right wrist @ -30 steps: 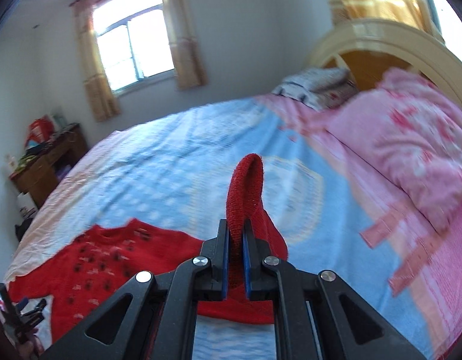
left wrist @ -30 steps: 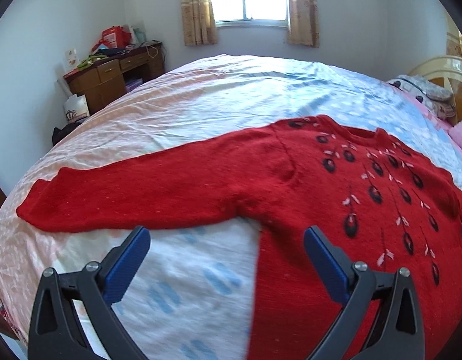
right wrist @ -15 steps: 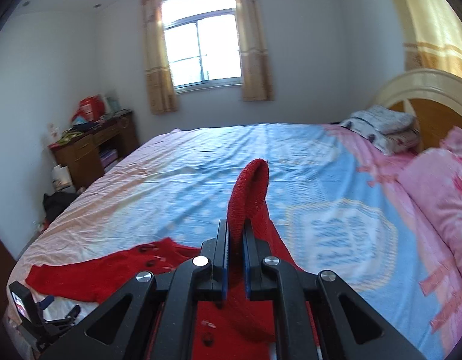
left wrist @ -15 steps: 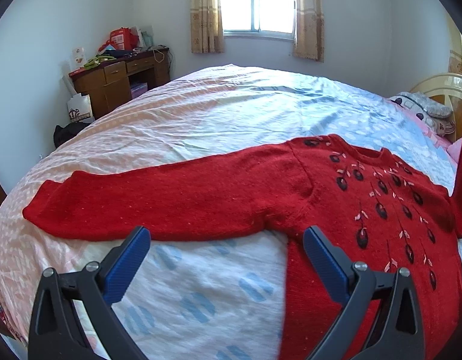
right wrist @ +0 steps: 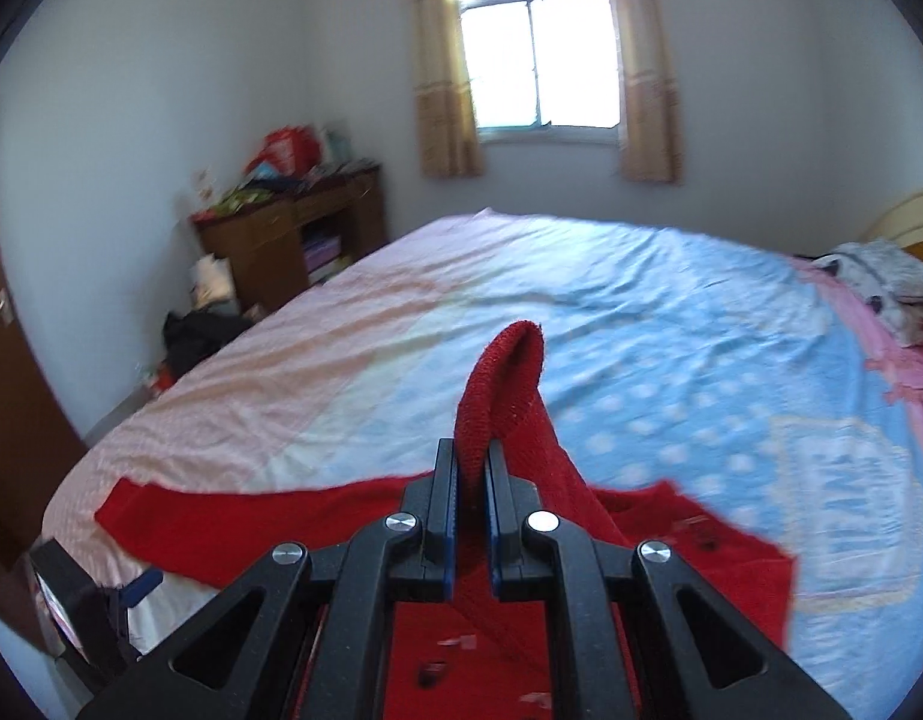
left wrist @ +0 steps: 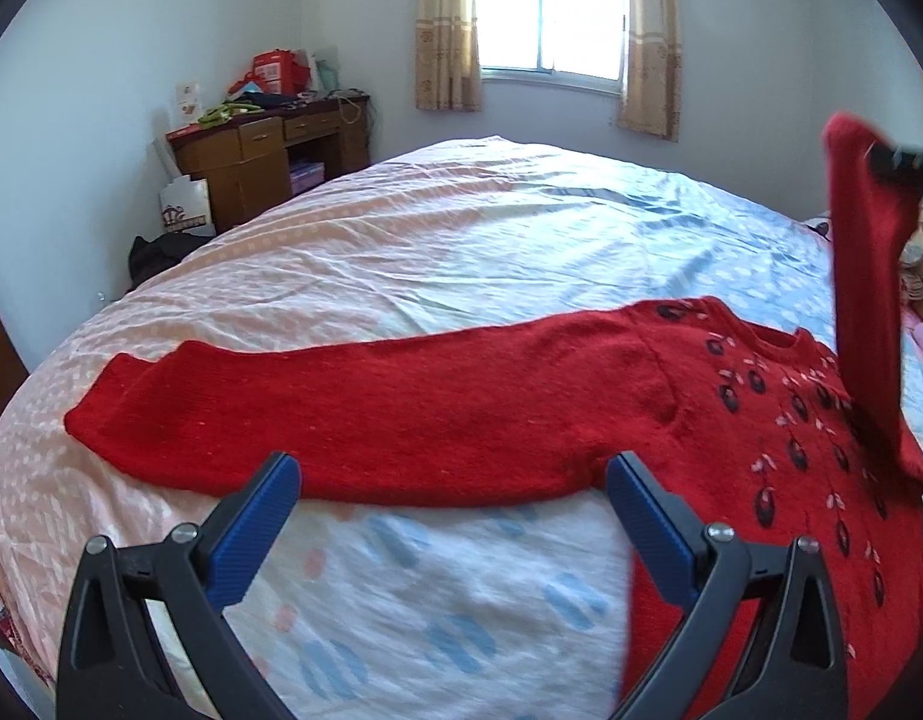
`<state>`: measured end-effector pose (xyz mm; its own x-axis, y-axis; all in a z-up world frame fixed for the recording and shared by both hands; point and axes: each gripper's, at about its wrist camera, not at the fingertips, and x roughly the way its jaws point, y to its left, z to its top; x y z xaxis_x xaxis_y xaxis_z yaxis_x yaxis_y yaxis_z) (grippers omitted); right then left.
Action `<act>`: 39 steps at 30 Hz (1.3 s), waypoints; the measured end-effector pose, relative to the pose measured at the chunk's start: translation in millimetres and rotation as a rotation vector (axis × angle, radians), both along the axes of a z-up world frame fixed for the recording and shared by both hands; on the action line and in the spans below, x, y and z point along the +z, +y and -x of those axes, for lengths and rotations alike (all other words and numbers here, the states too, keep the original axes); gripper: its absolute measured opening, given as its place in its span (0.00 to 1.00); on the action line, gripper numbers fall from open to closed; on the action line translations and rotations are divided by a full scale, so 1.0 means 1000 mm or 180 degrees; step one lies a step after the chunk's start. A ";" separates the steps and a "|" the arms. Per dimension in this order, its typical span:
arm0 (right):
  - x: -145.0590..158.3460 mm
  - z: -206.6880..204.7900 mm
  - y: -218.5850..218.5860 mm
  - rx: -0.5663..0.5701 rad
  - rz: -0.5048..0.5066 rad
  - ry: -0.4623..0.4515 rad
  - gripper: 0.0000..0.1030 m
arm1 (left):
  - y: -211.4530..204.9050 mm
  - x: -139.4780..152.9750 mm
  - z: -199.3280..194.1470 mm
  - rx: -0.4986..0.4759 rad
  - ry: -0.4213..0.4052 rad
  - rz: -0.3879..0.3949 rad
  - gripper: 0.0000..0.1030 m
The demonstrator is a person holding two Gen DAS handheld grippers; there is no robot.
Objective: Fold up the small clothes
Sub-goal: 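Lift the sleeve with the right tool and lay it across the sweater body, then open the right tool to release the sleeve and move the left tool to the other sleeve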
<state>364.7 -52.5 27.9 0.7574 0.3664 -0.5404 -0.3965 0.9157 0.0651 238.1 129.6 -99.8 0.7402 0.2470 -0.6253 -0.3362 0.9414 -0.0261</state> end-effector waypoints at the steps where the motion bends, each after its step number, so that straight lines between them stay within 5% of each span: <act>1: -0.013 -0.002 0.015 0.0058 0.0015 0.0058 0.07 | 0.004 0.000 0.000 0.0039 -0.0006 -0.0005 1.00; 12: -0.150 -0.014 0.091 0.0448 0.0342 0.0903 0.07 | 0.026 -0.010 -0.003 0.0218 0.0036 0.0018 1.00; 14: -0.167 -0.011 0.086 0.0479 0.0441 0.1016 0.18 | 0.022 -0.011 -0.002 0.0158 0.0050 0.0027 1.00; 17: -0.164 -0.003 0.052 0.0484 0.0262 0.1071 0.49 | 0.012 -0.009 0.000 -0.0017 0.0013 0.0083 1.00; 24: -0.141 0.030 -0.059 0.0171 0.0399 0.0972 0.50 | -0.027 0.005 -0.013 -0.0639 -0.0044 0.0268 1.00; 27: -0.137 0.044 -0.094 0.0058 0.0377 0.0937 0.50 | -0.044 0.005 -0.032 -0.0793 -0.0004 0.0160 1.00; 35: -0.147 0.054 -0.181 -0.0711 0.0648 0.0754 0.50 | -0.070 -0.032 -0.083 -0.0588 0.0433 -0.0571 1.00; 39: -0.156 0.036 -0.224 -0.1056 0.0498 0.0855 0.50 | -0.068 -0.047 -0.084 -0.0444 0.0574 -0.0633 1.00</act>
